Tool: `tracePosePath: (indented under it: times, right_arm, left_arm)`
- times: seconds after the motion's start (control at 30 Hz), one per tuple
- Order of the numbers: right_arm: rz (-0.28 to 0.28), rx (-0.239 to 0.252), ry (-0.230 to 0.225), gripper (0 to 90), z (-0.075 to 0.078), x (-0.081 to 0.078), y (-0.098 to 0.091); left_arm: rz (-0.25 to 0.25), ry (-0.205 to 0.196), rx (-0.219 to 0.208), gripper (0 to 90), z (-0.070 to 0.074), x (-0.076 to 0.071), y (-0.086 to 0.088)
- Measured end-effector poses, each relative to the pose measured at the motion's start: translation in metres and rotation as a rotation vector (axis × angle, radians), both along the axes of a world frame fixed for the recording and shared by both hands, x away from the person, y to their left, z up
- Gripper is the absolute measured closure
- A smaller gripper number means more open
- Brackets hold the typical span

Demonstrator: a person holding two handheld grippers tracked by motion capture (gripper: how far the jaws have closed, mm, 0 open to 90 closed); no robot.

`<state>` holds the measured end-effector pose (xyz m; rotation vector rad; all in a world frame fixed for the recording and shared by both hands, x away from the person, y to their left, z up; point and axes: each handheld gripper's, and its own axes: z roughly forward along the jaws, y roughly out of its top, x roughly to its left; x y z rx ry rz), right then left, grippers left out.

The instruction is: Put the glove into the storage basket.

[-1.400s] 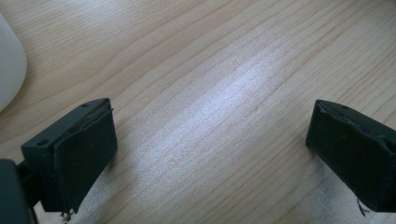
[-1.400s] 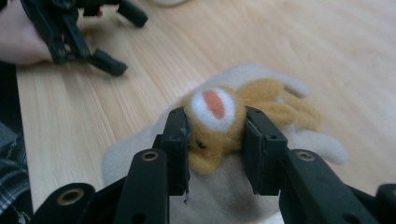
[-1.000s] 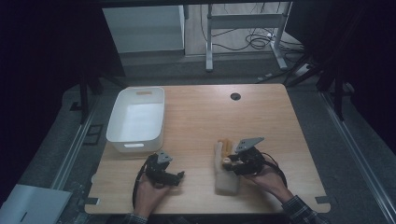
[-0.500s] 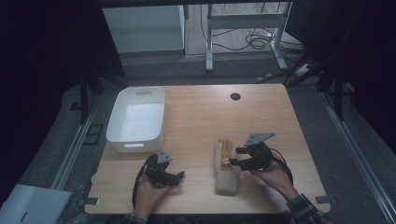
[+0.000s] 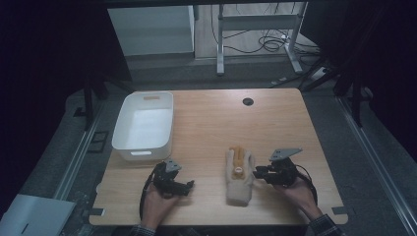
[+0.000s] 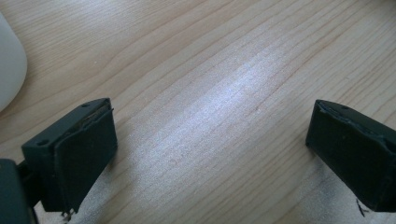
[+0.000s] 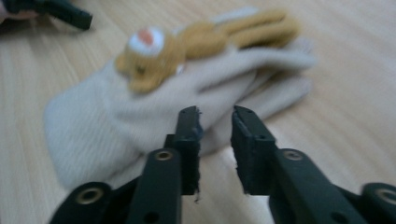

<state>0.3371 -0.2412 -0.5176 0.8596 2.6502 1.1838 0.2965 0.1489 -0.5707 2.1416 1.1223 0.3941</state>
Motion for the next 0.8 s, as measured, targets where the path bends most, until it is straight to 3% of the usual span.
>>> tracePosePath:
  times: [0.23,0.47,0.8]
  right_arm:
    - [0.023,0.009,0.002,86.5,-0.014,-0.015,-0.004]
    - [0.038,-0.012,-0.023,88.0,-0.022,-0.030,-0.001]
    - [0.061,-0.014,-0.028,87.8,-0.030,-0.032,0.012]
  left_arm:
    - [0.000,0.000,0.000,1.9,0.000,0.000,0.000]
    - [0.000,0.000,0.000,1.9,0.000,0.000,0.000]
    - [0.000,0.000,0.000,1.9,0.000,0.000,0.000]
